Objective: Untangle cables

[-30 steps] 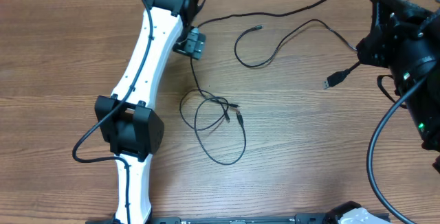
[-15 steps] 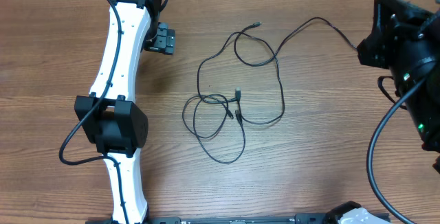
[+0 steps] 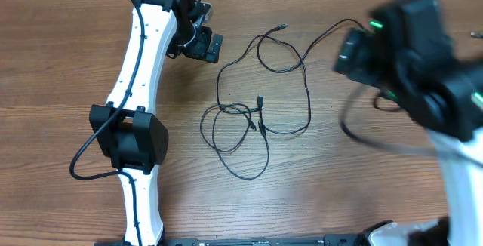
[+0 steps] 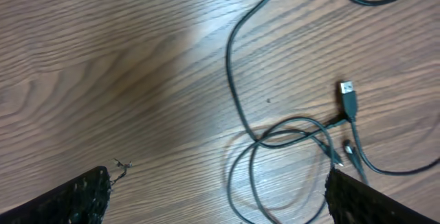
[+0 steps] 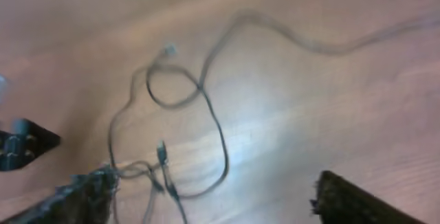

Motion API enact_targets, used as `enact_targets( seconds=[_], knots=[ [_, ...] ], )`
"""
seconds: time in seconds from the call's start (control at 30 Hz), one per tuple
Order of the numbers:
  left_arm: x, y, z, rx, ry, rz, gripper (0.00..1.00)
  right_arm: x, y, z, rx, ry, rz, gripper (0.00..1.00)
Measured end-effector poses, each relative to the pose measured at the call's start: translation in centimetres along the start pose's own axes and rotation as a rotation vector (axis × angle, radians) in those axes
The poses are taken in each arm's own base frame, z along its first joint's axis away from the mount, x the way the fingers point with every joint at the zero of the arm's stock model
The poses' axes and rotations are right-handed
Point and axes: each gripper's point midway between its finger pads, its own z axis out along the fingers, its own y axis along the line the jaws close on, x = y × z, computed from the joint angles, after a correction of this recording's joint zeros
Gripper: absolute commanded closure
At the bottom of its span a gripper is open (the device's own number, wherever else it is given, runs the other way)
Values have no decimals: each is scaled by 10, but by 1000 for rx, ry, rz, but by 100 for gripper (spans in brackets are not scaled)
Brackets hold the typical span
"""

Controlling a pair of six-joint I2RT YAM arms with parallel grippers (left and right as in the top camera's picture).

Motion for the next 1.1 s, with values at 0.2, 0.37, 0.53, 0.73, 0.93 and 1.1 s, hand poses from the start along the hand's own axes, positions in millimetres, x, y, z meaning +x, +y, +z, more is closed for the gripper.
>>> enact_targets(
  seconds=[0.2,0.37,0.53,0.73,0.93,1.1],
  knots=[
    [-1,-2,0,11,-5,8,1,43,23,77,98,262,56,0],
    [-2,-1,0,12,-9,11,1,74,30,126,180,366,171,0],
    [-3,2,-1,10,-13,8,0,103,42,163,166,428,299,0],
    [-4,9,-1,5,-20,-5,0,152,54,204,122,547,418,5],
    [-5,12,-2,2,-26,-9,0,199,48,233,143,627,527,12],
    [-8,12,-2,1,-38,-7,1,236,36,248,171,683,575,25]
  ],
)
